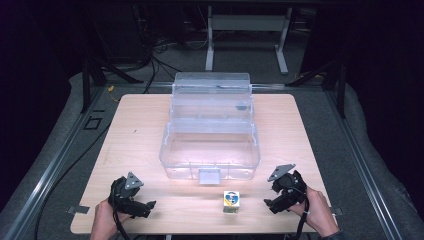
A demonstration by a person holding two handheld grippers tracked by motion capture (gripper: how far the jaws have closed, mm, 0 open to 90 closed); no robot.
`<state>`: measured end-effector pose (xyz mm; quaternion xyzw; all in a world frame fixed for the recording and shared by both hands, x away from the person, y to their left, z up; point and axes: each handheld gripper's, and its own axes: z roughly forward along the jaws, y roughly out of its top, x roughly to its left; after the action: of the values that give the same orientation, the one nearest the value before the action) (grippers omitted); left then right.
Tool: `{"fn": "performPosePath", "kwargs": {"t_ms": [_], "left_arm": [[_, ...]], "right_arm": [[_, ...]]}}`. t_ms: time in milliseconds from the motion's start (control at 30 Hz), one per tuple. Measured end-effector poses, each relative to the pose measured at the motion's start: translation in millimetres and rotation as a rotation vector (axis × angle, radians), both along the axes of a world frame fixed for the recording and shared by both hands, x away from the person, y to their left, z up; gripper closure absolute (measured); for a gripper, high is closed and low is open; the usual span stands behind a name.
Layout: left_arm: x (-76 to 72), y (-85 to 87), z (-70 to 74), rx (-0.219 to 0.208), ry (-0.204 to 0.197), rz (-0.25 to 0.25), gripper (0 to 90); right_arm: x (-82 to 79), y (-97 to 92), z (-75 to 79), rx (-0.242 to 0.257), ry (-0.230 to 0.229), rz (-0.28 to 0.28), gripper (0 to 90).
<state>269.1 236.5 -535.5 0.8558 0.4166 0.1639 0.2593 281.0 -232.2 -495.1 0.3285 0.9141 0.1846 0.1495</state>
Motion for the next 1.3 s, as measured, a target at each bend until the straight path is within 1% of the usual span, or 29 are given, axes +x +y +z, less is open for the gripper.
{"fn": "performPosePath", "kwargs": {"t_ms": [33,67,100,133,167,200,233,267,300,433,467,500,533,567,667,700,867,1033,1100,1133,1167,1267,1300], "left_arm": [[-0.2,0.0,0.0,-0.001,-0.002,0.001,0.2],[-0.3,-0.1,0.1,-0.002,-0.003,0.002,0.2],[-0.1,-0.1,0.2,-0.004,-0.001,0.002,0.2],[0.0,-0.1,0.2,-0.003,-0.003,0.002,0.2],[0.2,-0.6,0.3,0.006,-0.006,-0.003,0.2],[0.2,-0.6,0.3,0.006,-0.006,-0.003,0.2],[0.1,-0.8,0.2,0.010,-0.007,-0.005,0.2],[0.2,-0.8,0.3,0.012,-0.004,-0.009,0.2],[0.1,-0.9,0.0,0.010,-0.001,-0.008,0.2],[0.6,0.6,-1.0,0.005,-0.002,-0.008,0.2],[0.6,0.8,-1.1,0.006,-0.003,-0.007,0.2],[0.6,0.7,-1.4,0.005,-0.002,-0.005,0.2],[0.7,0.5,-1.4,0.007,-0.002,-0.006,0.2],[0.7,0.3,-1.3,0.011,-0.002,-0.009,0.2],[0.5,0.0,-1.4,0.025,-0.006,-0.015,0.2],[0.5,0.0,-1.5,0.025,-0.007,-0.015,0.2],[0.5,0.0,-1.5,0.024,-0.006,-0.015,0.2],[-0.3,-1.1,-1.1,0.031,-0.009,-0.019,0.2],[-0.1,-1.5,-1.4,0.031,-0.010,-0.019,0.2],[0.0,-1.6,-1.5,0.031,-0.009,-0.019,0.2],[-0.1,-1.5,-1.8,0.029,-0.011,-0.018,0.2],[0.0,-0.1,-2.1,0.031,-0.007,-0.018,0.2],[-0.3,0.3,-2.3,0.031,-0.006,-0.017,0.2]], "right_arm": [[0.0,0.0,0.0,0.000,0.000,0.000,9.2],[1.1,3.2,2.0,-0.014,0.013,0.014,9.3],[2.1,6.6,1.8,0.003,0.013,0.024,9.4],[3.0,9.8,2.9,-0.002,0.012,0.039,9.5],[3.9,16.5,5.6,-0.017,0.020,0.052,9.7],[3.9,16.5,5.6,-0.017,0.020,0.052,9.7],[5.6,22.4,6.7,-0.030,0.033,0.075,9.8],[5.6,22.4,6.7,-0.030,0.033,0.075,9.8],[5.8,25.4,7.4,-0.041,0.025,0.079,9.8],[6.9,36.6,9.3,-0.061,0.032,0.103,9.8],[8.0,38.9,11.2,-0.076,0.052,0.121,9.8],[8.1,44.0,10.8,-0.063,0.049,0.127,9.8],[8.1,44.0,10.8,-0.063,0.049,0.127,9.8],[8.8,45.9,11.6,-0.070,0.045,0.137,9.8],[9.4,51.9,14.2,-0.070,0.053,0.146,9.8],[10.0,53.6,15.2,-0.073,0.052,0.157,9.8],[10.8,62.5,19.6,-0.081,0.053,0.175,9.9],[12.1,69.5,21.4,-0.087,0.066,0.187,9.9],[12.2,72.2,22.5,-0.091,0.069,0.203,9.9],[11.9,73.8,23.1,-0.089,0.077,0.202,9.9],[12.3,76.7,24.0,-0.094,0.083,0.216,9.8],[12.4,80.3,24.6,-0.094,0.087,0.217,9.5],[13.1,84.3,24.6,-0.097,0.100,0.232,9.3]]}}
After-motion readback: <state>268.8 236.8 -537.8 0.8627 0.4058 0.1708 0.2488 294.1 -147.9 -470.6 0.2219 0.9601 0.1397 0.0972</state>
